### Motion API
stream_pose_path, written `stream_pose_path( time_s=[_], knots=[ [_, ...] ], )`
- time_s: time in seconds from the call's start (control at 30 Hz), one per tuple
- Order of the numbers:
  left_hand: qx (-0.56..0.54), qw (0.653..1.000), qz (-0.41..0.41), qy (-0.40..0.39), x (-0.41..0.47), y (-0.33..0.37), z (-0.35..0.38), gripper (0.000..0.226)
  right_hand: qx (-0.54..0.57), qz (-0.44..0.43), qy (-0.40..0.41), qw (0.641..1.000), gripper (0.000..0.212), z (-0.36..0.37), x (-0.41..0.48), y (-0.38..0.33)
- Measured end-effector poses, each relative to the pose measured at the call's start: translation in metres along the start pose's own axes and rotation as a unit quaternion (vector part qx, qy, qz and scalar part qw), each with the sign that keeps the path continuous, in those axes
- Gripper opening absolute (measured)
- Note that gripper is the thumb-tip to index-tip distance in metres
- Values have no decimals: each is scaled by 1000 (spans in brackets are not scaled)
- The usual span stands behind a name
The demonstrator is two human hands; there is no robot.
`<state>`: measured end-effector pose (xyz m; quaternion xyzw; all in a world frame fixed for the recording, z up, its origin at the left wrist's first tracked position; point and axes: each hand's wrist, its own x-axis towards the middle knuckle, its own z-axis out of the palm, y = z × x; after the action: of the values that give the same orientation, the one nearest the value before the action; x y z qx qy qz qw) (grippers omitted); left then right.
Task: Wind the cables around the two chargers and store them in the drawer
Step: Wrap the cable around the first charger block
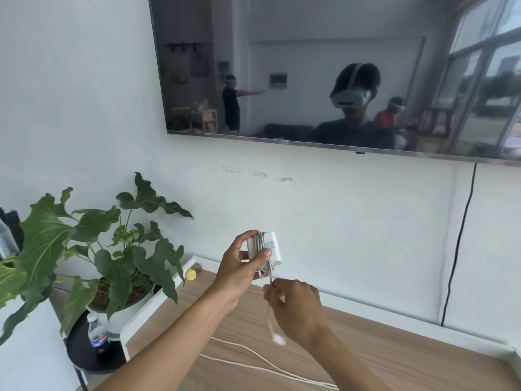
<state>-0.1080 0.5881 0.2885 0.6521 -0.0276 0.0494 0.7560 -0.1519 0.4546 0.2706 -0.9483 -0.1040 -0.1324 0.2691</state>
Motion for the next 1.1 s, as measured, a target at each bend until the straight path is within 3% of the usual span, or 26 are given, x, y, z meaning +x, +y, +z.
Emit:
stream_pose_path(
  time_s=[0.2, 0.33, 0.47, 0.73, 1.0, 1.1],
  knots=[
    [-6, 1000, -6, -13, 4, -3, -13, 42, 159, -55, 59, 984, 22, -11, 5, 7],
    [8, 999, -8, -37, 1, -5, -16, 42, 216, -48, 96, 970, 24, -25, 8, -4],
    [42, 998, 2, -56, -2, -7, -17, 44, 172, -92, 92, 977, 25, -36, 10, -10],
    [-14, 1000, -12, -25, 1, 4, -19, 40, 104, -105, 88, 985, 25, -19, 0, -5],
    [-57, 997, -38, -46, -7, 9, -13, 40, -31, -121, 118, 985, 29, 3, -4, 4],
    [-19, 999, -19, -35, -6, 8, -16, 41, -91, -137, 112, 980, 25, 2, -3, 6]
  ],
)
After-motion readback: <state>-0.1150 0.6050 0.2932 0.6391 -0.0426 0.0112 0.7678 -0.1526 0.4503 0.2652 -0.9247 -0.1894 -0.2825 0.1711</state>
